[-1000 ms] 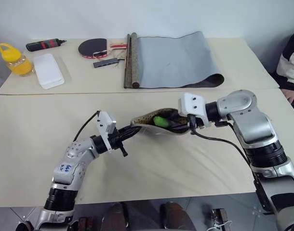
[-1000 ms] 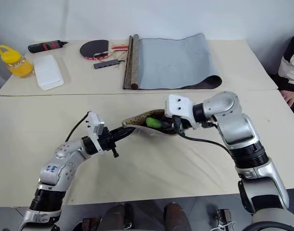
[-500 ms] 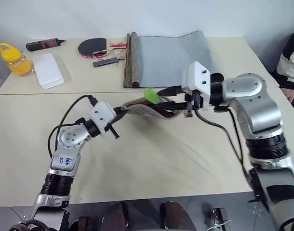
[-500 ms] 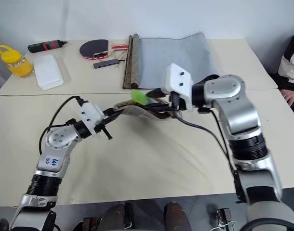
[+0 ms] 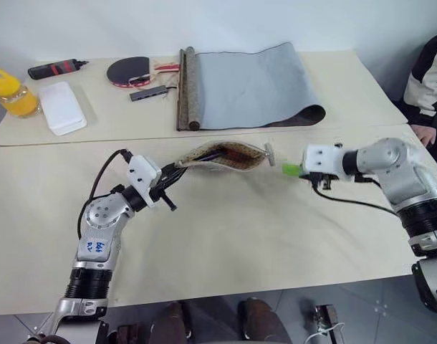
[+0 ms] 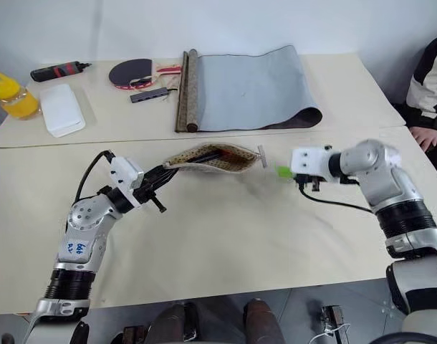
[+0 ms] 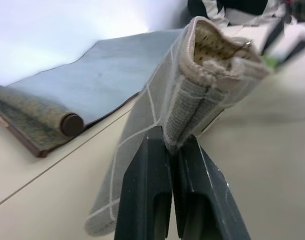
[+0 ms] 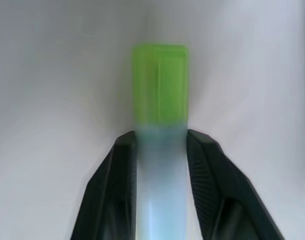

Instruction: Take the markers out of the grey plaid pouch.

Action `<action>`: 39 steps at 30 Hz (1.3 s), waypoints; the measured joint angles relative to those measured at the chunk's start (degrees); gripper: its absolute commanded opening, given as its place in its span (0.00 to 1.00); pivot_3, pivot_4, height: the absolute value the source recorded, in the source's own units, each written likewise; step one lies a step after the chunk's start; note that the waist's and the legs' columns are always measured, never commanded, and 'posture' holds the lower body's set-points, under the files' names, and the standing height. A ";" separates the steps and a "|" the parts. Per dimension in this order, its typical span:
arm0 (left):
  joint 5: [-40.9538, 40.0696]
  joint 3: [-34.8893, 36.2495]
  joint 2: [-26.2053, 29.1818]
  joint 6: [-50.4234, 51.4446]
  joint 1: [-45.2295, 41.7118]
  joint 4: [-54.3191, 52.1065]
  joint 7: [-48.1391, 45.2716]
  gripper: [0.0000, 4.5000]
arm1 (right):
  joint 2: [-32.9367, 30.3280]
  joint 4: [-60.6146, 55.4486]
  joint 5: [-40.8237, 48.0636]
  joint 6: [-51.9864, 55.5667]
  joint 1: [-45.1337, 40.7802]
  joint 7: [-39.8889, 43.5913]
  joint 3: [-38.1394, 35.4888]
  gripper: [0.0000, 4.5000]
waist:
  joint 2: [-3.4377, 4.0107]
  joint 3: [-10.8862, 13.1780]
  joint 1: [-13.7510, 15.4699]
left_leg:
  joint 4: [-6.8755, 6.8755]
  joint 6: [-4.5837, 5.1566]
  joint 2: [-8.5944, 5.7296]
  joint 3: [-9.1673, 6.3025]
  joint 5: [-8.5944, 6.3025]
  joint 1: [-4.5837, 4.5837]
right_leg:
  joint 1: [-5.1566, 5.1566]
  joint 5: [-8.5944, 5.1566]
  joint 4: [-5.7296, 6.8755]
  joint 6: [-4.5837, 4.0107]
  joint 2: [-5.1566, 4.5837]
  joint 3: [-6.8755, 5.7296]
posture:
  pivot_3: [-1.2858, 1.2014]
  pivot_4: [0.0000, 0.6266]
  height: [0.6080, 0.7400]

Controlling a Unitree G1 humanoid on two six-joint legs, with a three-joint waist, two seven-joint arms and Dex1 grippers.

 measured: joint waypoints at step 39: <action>-12.63 -2.19 -2.66 23.68 0.41 -11.54 -2.35 0.00 | 9.40 -21.29 11.32 10.99 -2.46 5.87 -1.02 0.01 | 0.08 0.06 -0.68 | 0.19 -0.02 0.19 0.00 0.01 0.01 | -0.06 0.00 0.41 -0.01 0.18 0.11 | 0.52 0.24 1.00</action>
